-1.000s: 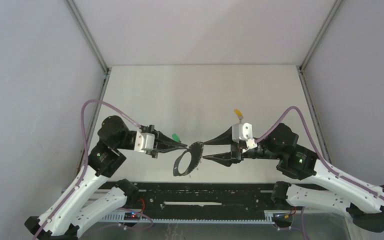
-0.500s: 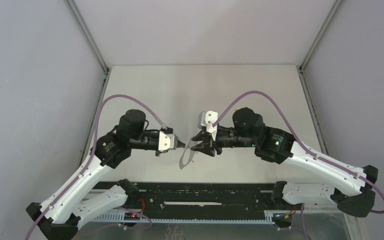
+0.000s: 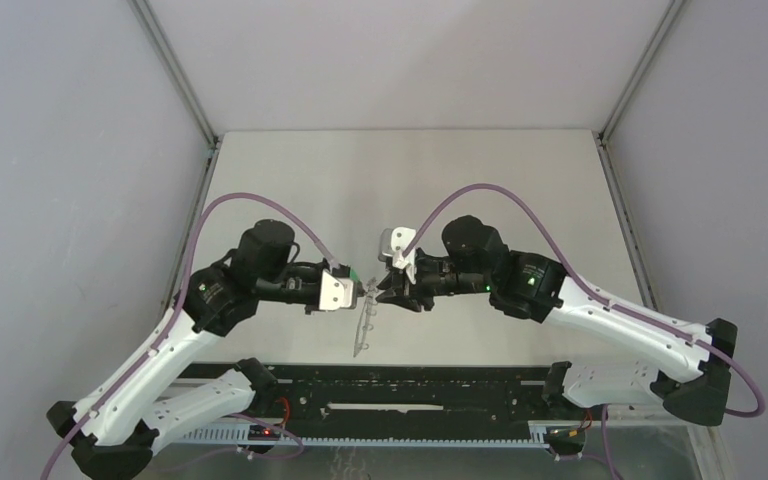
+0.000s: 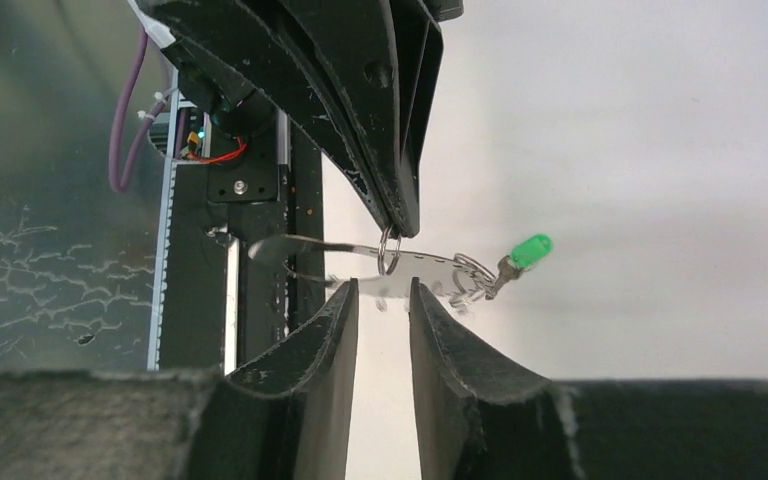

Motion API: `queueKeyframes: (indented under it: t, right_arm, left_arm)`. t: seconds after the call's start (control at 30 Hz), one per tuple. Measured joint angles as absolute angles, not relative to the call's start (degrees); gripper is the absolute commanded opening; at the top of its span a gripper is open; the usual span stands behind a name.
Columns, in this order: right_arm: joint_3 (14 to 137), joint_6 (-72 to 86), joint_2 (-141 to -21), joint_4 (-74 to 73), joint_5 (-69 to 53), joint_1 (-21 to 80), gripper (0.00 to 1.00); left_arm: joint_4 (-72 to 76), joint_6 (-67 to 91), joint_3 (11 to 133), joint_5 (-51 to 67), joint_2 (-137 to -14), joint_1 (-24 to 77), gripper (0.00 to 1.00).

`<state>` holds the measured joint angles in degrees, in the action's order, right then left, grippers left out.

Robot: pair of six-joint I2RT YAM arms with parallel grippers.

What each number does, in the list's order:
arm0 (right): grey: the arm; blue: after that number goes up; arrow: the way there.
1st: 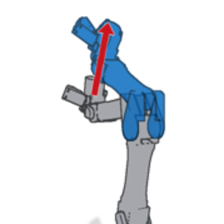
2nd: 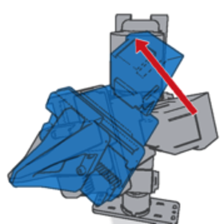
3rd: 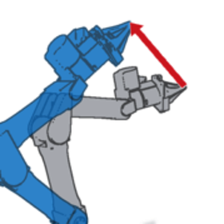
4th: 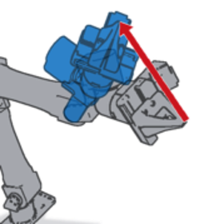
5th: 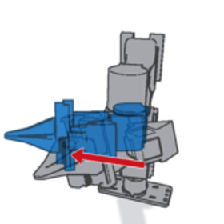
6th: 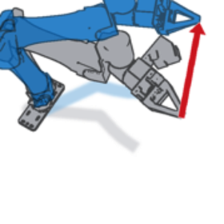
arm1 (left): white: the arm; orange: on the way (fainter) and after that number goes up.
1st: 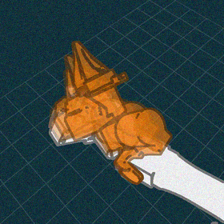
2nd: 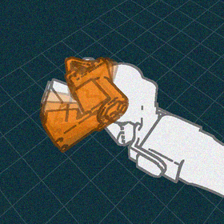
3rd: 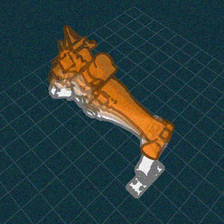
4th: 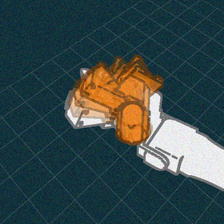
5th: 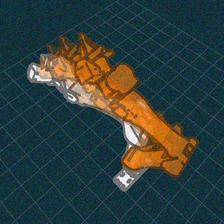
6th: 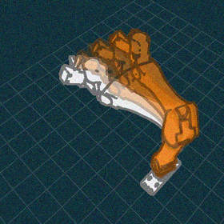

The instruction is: Put the keys on the keyring

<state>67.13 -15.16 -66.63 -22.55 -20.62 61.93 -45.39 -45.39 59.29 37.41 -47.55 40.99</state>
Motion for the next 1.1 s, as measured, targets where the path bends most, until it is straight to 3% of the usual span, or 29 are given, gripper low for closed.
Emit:
queueKeyframes:
  t: [0.3, 0.6, 0.7, 0.9, 1.0, 1.1]
  right_arm:
    - [67.2, -14.6, -69.3, -19.6, -21.3, 62.7, 0.28]
    - [67.1, -13.1, -70.8, -17.7, -21.3, 62.8, 0.1]
    - [67.1, -12.7, -70.8, -17.4, -21.1, 62.8, 0.0]
    - [67.1, -12.0, -71.1, -17.3, -20.0, 63.2, 0.0]
    - [67.1, -11.3, -71.1, -17.2, -19.4, 63.3, 0.0]
    - [65.1, -9.9, -70.1, -14.5, -18.9, 63.2, 0.0]
  left_arm:
    - [-46.6, -46.2, 61.2, 34.6, -48.2, 42.7, 0.0]
    - [-46.9, -46.2, 61.5, 34.1, -48.2, 43.4, 0.0]
    - [-47.0, -46.2, 61.5, 33.8, -48.2, 43.5, 0.0]
    - [-47.5, -46.1, 61.5, 33.3, -48.2, 43.7, 0.0]
    - [-47.5, -46.0, 61.5, 33.3, -48.2, 43.7, 0.1]
    - [-47.5, -44.5, 61.5, 33.3, -48.2, 43.7, 0.38]
